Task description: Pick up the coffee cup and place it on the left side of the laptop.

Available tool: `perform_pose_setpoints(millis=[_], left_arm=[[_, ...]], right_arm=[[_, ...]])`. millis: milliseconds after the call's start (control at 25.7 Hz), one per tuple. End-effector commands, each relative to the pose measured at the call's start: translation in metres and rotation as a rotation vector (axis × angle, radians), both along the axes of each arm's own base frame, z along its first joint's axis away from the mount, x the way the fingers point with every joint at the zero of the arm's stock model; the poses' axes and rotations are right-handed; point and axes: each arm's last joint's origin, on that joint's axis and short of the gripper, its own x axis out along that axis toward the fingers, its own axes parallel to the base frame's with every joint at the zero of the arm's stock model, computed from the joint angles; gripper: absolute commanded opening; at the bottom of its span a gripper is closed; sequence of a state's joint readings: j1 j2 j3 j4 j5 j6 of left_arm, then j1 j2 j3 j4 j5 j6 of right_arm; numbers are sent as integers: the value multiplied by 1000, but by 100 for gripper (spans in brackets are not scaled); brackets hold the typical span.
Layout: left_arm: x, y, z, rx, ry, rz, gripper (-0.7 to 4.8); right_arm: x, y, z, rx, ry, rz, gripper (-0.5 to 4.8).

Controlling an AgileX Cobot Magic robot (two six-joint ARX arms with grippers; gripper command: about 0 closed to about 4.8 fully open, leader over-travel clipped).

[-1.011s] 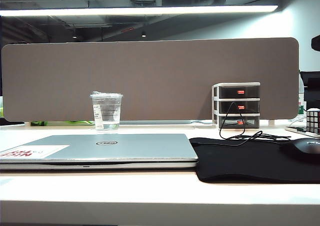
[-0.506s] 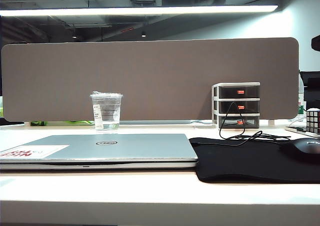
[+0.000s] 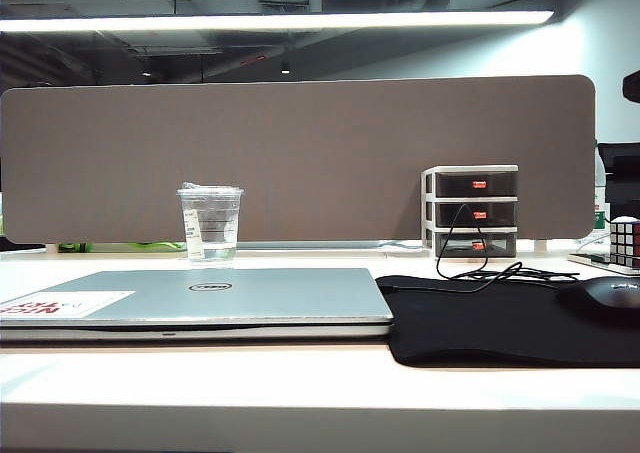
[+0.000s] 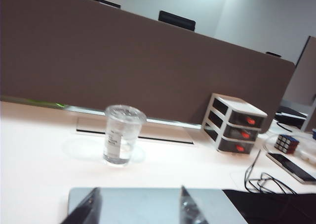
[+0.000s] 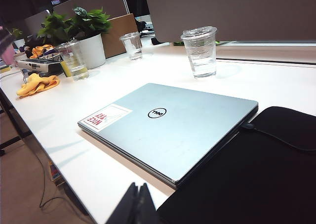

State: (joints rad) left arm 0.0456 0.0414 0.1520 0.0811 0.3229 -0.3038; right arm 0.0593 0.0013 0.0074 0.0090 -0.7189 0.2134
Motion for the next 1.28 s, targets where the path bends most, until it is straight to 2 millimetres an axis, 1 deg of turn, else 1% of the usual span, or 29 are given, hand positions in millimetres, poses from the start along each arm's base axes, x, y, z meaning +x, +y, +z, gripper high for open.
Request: perform_pose_setpoints(millis=[39,156,233,350,389,428,545,583,622,661,778,817,856,1167,1206,1284], left_arm=[[2,0,12,5,-4,17,192],[8,1,25,-5,18,15,192],[23,1,38,-3,42,12,192],[37,2,45,16,15,9,194],[42,2,46,27,0,11,206],[47,2,46,40,-15,14,232],[62,3,45,66,-35,22,356],[72,4,41,90,-32,29,426],[82,4,36,121,-24,40,469],[87,4,33,148,-21,43,479],[103,5,22,207,-9,51,479],[113,6,14,243,-6,56,479],[118,6,11,254,-5,56,479],[160,8,-16,251,92,40,479],[161,7,-17,209,108,36,479],[162,8,-15,225,97,72,475]], right_arm=[[0,0,-1,0,-6,6,-1],[0,0,-1,0,-7,6,-1],[0,0,-1,0,-6,6,-1],[0,0,-1,0,-7,6,-1],[0,0,-1,0,-7,7,-1],[0,0,-1,0,-7,6,-1],[0,0,-1,0,-7,6,-1],[0,0,-1,0,-7,6,-1],[0,0,-1,0,-8,6,-1],[0,0,-1,-3,-11,5,-1],[0,0,-1,-5,-13,-10,-1],[0,0,-1,-5,-13,-9,-1],[0,0,-1,-5,-12,-9,-1],[0,0,-1,-5,-13,-9,-1],[0,0,-1,-5,-12,-9,-1],[0,0,-1,-5,-13,-9,-1]])
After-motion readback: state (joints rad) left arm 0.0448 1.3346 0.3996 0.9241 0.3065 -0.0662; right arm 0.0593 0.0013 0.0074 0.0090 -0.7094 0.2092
